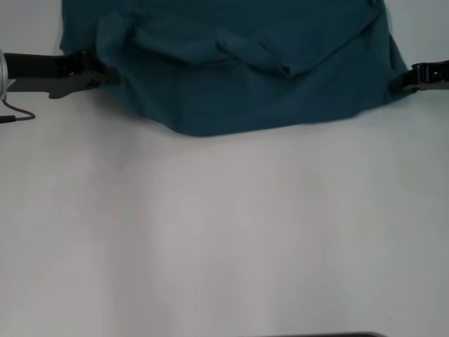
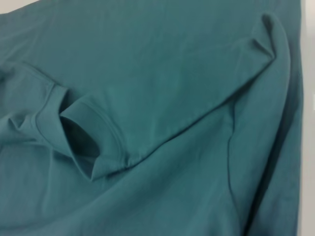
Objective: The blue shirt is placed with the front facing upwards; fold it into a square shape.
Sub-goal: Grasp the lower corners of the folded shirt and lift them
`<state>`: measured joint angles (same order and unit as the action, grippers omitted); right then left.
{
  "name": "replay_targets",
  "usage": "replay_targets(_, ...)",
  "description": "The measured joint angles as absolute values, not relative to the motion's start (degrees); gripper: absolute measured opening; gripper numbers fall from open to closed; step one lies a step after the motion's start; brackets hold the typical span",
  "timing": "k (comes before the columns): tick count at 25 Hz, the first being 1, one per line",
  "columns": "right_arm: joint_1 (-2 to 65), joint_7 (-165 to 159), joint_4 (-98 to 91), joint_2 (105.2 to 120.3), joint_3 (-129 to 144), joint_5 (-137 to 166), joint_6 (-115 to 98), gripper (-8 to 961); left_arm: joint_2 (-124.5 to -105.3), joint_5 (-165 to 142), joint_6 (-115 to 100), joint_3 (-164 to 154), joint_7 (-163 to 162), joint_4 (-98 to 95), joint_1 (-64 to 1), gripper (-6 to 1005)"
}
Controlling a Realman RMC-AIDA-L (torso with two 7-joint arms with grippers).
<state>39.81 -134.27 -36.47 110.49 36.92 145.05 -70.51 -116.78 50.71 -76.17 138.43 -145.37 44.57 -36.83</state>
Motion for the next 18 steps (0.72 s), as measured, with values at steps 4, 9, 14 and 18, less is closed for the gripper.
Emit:
replay_targets(4, 39.81, -134.48, -36.52, 110.0, 36.92, 145.59, -70.87, 207, -116.58, 50.56, -76.44, 138.43, -145.38, 44.53, -36.79, 5)
replay_targets(9, 39.81, -135.22, -37.98, 109.35, 37.09, 147.58, -74.2, 83, -114.97, 49.45, -79.61, 137.15, -145.43, 44.06, -36.81, 6)
replay_targets(14, 39.73, -135.76, -43.21, 109.1, 37.08, 152.19, -84.85, 47, -112.42, 46.49, -89.58, 136.76, -145.36, 45.38, -36.1, 6)
replay_targets(18, 39.24, -136.71, -47.55, 109.29, 37.15, 155.92, -92.2, 50, -111.49, 42.63, -96.44, 136.91, -145.42, 47.69, -34.86, 5)
